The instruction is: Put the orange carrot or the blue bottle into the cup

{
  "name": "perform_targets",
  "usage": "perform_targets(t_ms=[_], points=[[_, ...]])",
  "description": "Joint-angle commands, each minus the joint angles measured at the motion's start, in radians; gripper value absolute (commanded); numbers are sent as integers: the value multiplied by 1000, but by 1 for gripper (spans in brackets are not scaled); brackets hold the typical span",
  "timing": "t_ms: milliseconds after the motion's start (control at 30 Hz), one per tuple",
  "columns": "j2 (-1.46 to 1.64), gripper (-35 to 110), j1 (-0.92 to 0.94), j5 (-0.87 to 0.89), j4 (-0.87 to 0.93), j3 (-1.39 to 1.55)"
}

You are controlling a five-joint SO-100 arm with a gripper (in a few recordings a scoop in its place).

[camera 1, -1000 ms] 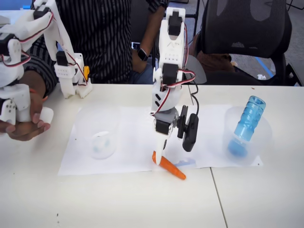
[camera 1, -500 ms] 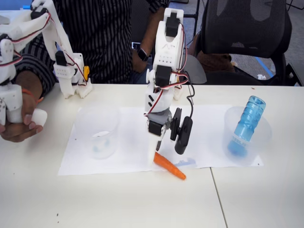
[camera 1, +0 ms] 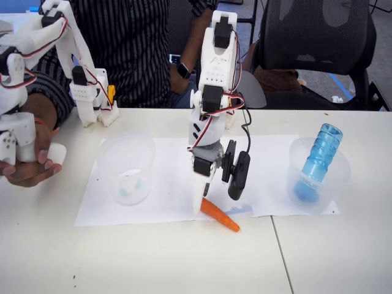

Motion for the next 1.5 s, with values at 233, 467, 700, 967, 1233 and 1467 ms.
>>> perform_targets(t_ms=[233, 467, 700, 967, 1233, 1467], points=[[28, 34, 18, 9, -11, -94], [-38, 34, 18, 9, -11, -132], [-43, 33, 18, 15, -6, -146], [-46, 33, 18, 11, -6, -147], [-46, 23, 18, 11, -9, -147], [-46, 16, 18, 11, -9, -147]])
